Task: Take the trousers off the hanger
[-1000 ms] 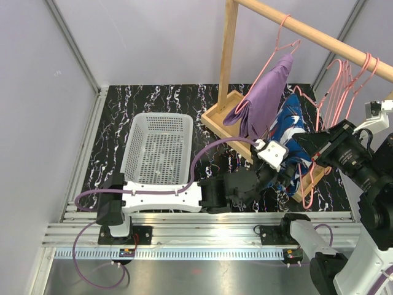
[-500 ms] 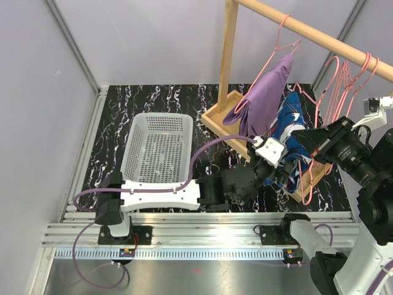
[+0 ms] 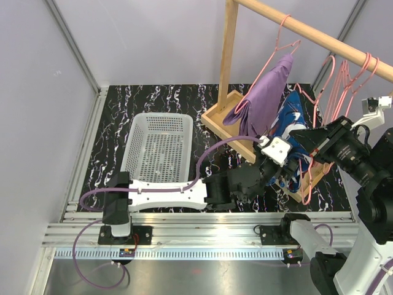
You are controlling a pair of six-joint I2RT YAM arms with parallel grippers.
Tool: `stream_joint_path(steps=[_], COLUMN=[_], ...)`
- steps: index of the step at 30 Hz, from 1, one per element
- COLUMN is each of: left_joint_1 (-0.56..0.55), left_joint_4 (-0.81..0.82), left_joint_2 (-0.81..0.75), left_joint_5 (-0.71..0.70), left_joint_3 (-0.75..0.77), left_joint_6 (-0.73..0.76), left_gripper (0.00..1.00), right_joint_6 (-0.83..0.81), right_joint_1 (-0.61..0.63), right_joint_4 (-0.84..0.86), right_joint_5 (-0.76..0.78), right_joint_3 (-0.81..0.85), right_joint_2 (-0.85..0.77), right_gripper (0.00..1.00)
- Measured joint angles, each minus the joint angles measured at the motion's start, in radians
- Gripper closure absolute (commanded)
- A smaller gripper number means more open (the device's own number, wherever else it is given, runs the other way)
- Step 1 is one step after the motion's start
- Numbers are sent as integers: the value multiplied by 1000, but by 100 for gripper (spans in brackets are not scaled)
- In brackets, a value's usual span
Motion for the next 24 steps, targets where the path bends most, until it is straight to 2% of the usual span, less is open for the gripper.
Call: stream_joint_path(steps=[2,6,7,9,10,12,18,24], left_joint_1=[4,11,11,11,11,12,14,17], left_joint_4=[5,8,12,19,24,29,21,-29], left_joint_2=[13,27,28,28,28,27,-13,-159], left_joint_5=[-1,0,0,1,2,2,6,45], left_joint_3=[13,29,30,30,30,30,-5,-100], left_joint_6=[7,19,22,26,31,32,37,35], left_gripper=[26,50,61,69,83,100,100,100], right_joint_6=[3,5,5,5,5,5,4,-14], right_joint_1=[0,0,0,0,0,0,0,2], right_joint_4=[5,8,9,12,14,19,32,75], right_joint_5=[-2,-4,-4,-4,-5,-5,-12,-26], right_joint_3=[-8,-9,-9,-9,-9,-9,-37,-132], right_joint_2=[-6,-9,-9,-7,-7,-6,-17,-76], right_gripper=[100,100,100,100,100,100,100,100])
